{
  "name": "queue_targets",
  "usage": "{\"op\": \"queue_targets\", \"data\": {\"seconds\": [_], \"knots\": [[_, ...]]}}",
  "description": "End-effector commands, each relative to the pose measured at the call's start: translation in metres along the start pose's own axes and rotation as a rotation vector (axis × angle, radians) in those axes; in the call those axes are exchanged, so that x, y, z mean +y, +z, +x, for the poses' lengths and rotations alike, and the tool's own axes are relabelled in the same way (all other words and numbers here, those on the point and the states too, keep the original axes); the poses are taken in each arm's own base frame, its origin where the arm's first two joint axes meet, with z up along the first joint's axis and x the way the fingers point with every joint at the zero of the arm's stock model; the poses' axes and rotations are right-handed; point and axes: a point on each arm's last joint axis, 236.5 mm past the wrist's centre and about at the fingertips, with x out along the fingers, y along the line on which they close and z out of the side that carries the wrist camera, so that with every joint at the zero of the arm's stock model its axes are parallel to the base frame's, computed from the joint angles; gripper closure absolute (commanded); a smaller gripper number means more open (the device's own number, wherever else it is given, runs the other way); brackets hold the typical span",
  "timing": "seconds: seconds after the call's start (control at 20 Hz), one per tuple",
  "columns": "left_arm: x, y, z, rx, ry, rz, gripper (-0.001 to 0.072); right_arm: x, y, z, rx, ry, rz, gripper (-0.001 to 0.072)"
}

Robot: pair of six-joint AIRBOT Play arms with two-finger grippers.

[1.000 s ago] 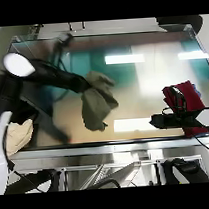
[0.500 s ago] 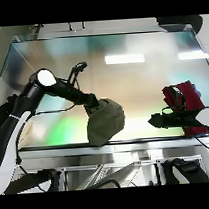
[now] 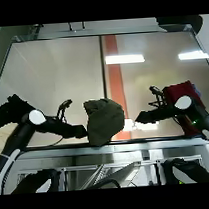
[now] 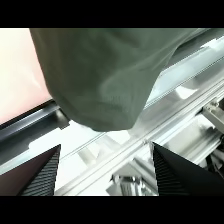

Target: Fold the shirts.

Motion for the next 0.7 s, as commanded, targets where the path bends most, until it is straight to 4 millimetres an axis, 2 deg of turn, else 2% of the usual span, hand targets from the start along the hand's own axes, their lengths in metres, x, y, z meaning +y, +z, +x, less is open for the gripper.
{"op": "queue_targets", "data": {"seconds": [0.0,0.2,0.25,0.4,0.45,0.5,0.55,0.6,0.65], "knots": [[0.004,-0.004,0.036,-0.127,-0.040,-0.071,0.0090,0.013,0.037,0.033,-0.089,0.154,-0.063,0.0132],[0.008,-0.004,0.076,-0.119,0.006,-0.055,0.0090,0.021,0.066,0.062,-0.148,0.297,-0.027,0.0139],[0.011,-0.004,0.086,-0.112,0.027,-0.048,0.0119,0.024,0.071,0.068,-0.146,0.328,-0.018,0.0140],[0.015,0.006,0.102,-0.079,0.049,-0.062,0.0117,0.035,0.074,0.081,-0.106,0.391,-0.029,0.0141],[0.014,0.012,0.104,-0.077,0.050,-0.062,0.0118,0.039,0.075,0.084,-0.095,0.400,-0.036,0.0168],[0.011,0.019,0.104,-0.076,0.046,-0.058,0.0119,0.043,0.076,0.084,-0.087,0.412,-0.048,0.0394],[0.006,0.027,0.104,-0.080,0.040,-0.050,0.0123,0.046,0.078,0.082,-0.085,0.421,-0.056,0.0558],[-0.001,0.035,0.101,-0.088,0.031,-0.038,0.0386,0.049,0.078,0.079,-0.085,0.435,-0.080,0.0651],[-0.007,0.041,0.097,-0.096,0.024,-0.011,0.0660,0.055,0.078,0.074,-0.078,0.457,-0.104,0.0693]]}}
